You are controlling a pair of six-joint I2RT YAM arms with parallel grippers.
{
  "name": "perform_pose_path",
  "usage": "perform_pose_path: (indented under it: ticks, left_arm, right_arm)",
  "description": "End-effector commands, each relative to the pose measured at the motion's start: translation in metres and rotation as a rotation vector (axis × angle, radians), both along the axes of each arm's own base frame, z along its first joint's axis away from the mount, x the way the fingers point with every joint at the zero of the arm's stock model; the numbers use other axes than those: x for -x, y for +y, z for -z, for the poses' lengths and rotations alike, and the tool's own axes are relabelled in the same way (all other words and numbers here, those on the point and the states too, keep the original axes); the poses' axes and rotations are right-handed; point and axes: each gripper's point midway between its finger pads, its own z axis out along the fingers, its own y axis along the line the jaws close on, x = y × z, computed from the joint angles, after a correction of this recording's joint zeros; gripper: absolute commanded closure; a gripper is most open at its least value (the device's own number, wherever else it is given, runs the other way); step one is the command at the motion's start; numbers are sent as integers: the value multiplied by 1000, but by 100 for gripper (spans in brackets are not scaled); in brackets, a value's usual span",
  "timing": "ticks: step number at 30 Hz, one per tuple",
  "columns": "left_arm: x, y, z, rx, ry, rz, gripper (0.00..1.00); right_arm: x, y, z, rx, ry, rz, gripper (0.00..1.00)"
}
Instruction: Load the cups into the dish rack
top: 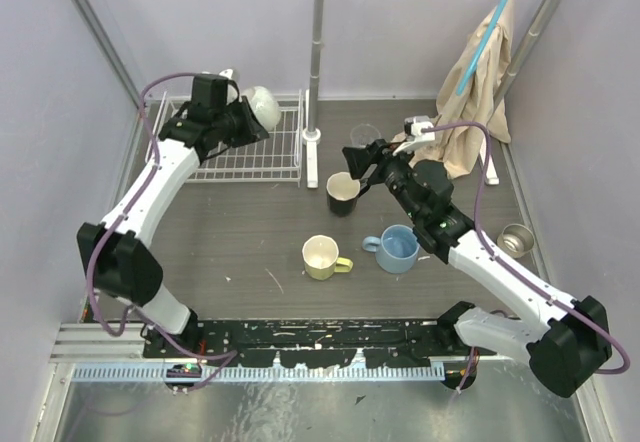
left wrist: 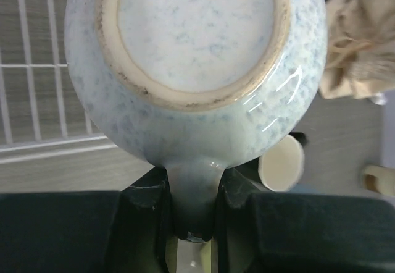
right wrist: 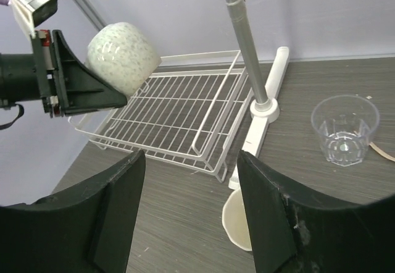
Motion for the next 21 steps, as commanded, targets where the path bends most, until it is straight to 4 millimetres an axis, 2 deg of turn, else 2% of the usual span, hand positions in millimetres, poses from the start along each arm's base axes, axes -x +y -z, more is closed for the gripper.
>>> perform_pose_path:
  ticks: [1,7,10,13,16,21]
  left_arm:
    - [-51,38,-23,-190,-178,-65,100]
    - [-100,69,-8,-259,-152,-135,100]
    - [-121,96,2,-309,-103,-196,100]
    - [-135,130,16,-270,-41,-319,100]
    - [-146,158,28,-243,-18,-437,100]
    - [-161,180,52,-281,2,-536,100]
  right_arm:
    - [0,-16,-12,43,-32,55,33]
    - [-2,-22,-8,118,-15,77,28]
    - [-5,-23,-6,150,-6,82,21]
    - [-9,-24,-6,173,1,92,14]
    - [-11,-27,-4,188,6,108,14]
    - [-15,-34,2,217,11,136,13]
